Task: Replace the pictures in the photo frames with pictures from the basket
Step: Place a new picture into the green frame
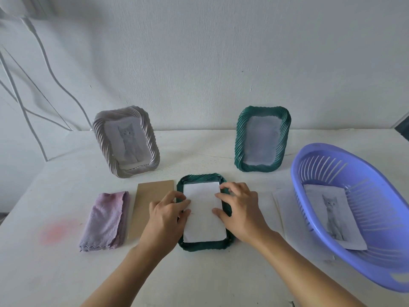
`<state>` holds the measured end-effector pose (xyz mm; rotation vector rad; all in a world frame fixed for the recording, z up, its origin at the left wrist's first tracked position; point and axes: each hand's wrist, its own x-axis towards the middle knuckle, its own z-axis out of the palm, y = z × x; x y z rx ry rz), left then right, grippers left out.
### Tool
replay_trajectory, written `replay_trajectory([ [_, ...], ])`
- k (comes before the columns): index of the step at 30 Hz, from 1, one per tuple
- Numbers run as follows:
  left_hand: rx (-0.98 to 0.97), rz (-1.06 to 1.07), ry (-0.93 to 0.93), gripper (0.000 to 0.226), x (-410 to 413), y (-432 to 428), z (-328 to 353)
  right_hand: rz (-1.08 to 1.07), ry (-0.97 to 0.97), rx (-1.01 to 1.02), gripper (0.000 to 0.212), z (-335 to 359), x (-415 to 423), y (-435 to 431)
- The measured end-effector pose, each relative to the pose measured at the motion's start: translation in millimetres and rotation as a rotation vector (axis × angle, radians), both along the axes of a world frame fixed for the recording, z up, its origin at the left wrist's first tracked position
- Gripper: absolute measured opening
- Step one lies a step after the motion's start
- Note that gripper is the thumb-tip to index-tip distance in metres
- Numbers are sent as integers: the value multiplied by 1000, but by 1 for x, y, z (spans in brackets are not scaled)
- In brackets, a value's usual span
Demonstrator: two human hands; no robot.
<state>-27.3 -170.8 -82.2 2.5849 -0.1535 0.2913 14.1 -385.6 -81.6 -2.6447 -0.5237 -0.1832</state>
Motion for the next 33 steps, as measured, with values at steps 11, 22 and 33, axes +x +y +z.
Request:
replay_trajectory([
  [11, 327, -97, 109, 57, 1, 12, 5, 29, -15, -92, 33, -2, -2, -2],
  [22, 348, -108, 167, 68, 3, 9, 5, 52, 32, -185, 49, 3, -2, -1],
  [33, 354, -169, 213, 81, 5, 20, 9, 82, 68, -151, 54, 11, 0, -5],
])
